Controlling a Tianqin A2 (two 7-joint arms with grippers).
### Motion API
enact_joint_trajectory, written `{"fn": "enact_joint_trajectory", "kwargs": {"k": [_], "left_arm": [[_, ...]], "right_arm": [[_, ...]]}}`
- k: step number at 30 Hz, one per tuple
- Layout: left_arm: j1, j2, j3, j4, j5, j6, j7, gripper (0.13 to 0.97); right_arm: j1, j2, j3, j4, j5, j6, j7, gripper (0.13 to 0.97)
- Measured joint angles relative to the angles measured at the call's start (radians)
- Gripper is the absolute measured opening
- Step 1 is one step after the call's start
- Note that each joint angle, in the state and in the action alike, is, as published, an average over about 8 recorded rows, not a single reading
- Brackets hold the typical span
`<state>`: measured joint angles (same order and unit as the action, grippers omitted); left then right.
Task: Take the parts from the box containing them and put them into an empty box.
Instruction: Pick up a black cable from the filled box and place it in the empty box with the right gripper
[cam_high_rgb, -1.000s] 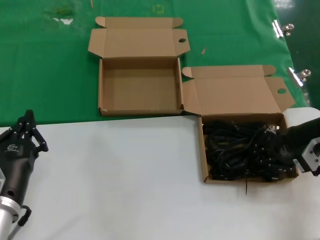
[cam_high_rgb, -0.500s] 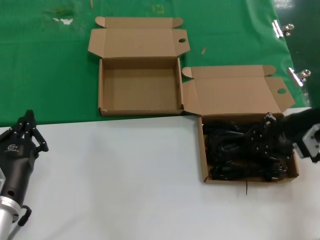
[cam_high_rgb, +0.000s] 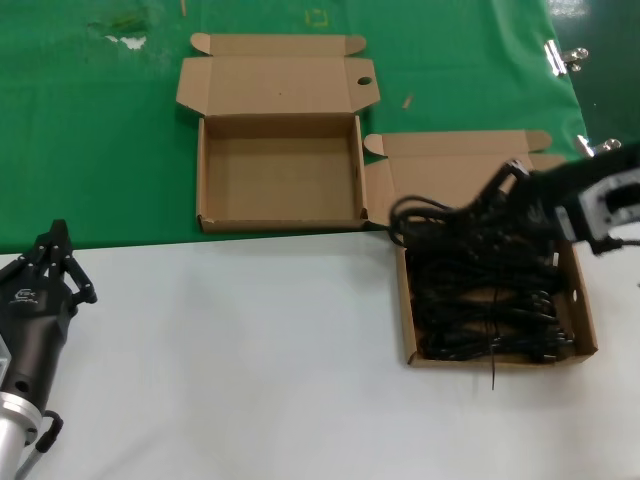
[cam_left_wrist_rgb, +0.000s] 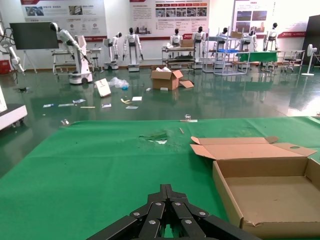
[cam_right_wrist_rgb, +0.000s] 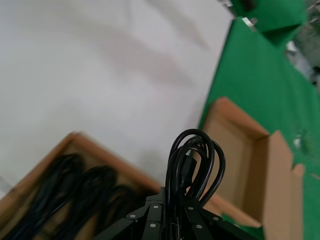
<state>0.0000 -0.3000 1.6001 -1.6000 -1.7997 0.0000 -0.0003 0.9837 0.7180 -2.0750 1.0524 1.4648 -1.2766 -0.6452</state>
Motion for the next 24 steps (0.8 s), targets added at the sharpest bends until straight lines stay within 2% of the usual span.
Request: {"fn": "enact_joint_trajectory", "kwargs": {"k": [6, 12, 18, 24], "left_arm": [[0.0, 0.0, 0.0, 0.0, 0.0, 0.0, 0.0, 0.14], [0.0, 0.0, 0.0, 0.0, 0.0, 0.0, 0.0, 0.14], [0.0, 0.0, 0.0, 0.0, 0.0, 0.0, 0.0, 0.14], [0.0, 0.0, 0.0, 0.0, 0.0, 0.0, 0.0, 0.14]], "right_arm": [[0.051, -0.079, -0.009, -0.04, -0.007, 0.04, 0.031, 0.171], [0.112, -0.19, -0.031, -0.154, -0.031, 0.11, -0.012, 0.171], [0.187, -0.321, -0.048, -0.346, -0.044, 0.175, -0.108, 0.171], [0.274, -0.462, -0.042, -0.605, -0.038, 0.246, -0.258, 0.171]]}}
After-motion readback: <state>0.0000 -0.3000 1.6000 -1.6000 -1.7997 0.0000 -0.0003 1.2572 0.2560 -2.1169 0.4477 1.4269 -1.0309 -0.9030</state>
